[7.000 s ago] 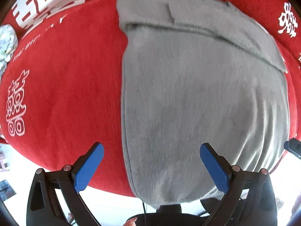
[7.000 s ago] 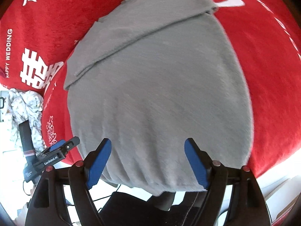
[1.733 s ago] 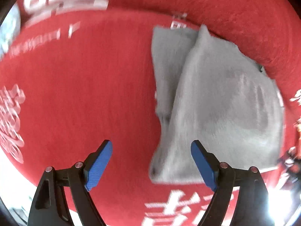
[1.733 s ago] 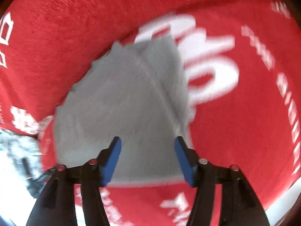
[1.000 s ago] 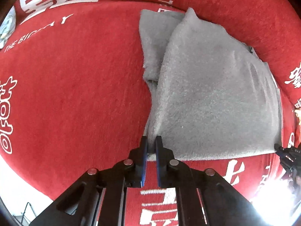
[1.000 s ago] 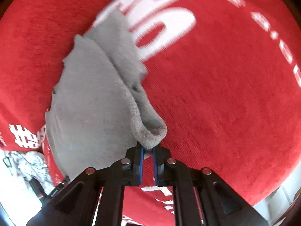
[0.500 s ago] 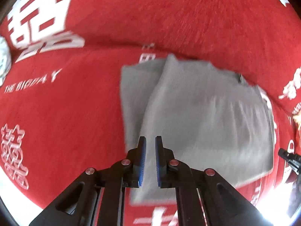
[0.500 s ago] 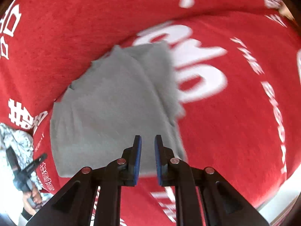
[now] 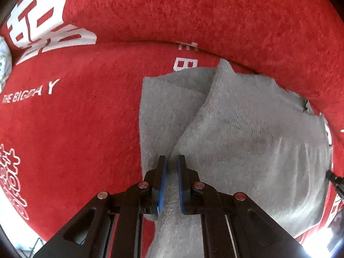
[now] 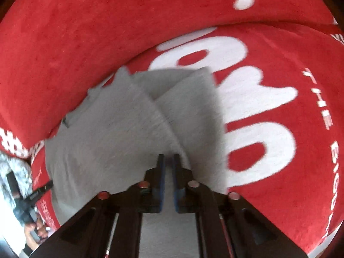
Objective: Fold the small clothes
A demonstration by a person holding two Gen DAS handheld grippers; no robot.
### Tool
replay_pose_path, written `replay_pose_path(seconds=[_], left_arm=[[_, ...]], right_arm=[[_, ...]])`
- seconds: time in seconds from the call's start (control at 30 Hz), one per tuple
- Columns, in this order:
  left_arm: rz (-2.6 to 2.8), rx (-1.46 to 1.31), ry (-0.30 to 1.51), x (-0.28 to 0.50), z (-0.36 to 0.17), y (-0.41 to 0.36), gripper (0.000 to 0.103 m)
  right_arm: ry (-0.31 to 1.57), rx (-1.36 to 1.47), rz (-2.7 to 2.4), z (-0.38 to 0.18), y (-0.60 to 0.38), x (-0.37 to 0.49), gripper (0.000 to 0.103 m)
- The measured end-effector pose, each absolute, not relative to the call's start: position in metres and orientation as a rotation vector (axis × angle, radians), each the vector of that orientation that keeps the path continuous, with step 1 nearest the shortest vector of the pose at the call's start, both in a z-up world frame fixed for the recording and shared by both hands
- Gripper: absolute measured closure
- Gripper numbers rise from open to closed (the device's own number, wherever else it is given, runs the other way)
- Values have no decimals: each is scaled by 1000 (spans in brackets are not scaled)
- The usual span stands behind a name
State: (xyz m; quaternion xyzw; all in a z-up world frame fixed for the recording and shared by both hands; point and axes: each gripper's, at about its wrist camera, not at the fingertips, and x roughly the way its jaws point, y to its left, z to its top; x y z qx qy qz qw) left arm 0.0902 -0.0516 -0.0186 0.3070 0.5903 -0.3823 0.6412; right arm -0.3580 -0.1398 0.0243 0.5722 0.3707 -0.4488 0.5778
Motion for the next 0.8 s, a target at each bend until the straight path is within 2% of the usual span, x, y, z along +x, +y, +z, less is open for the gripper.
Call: replay_pose_path(seconds=[0.17, 0.4, 0.67, 0.73, 0.8], left_arm=[[-843, 750, 1344, 79, -10, -52, 93], [-840, 789, 1353, 63, 4, -50, 93], [-833, 793, 1388, 47, 15, -40, 93], [-832, 804, 1388, 42, 16, -38, 93], [-832, 811, 1390, 34, 20, -36, 93]], right_arm=[[858, 1390, -1053, 32, -135, -373, 94], [877, 1372, -987, 55, -115, -357, 94], [904, 1396, -891, 56, -96, -327, 93], [911, 1414, -869, 52, -92, -320, 91], [913, 1433, -844, 49, -87, -315, 84]])
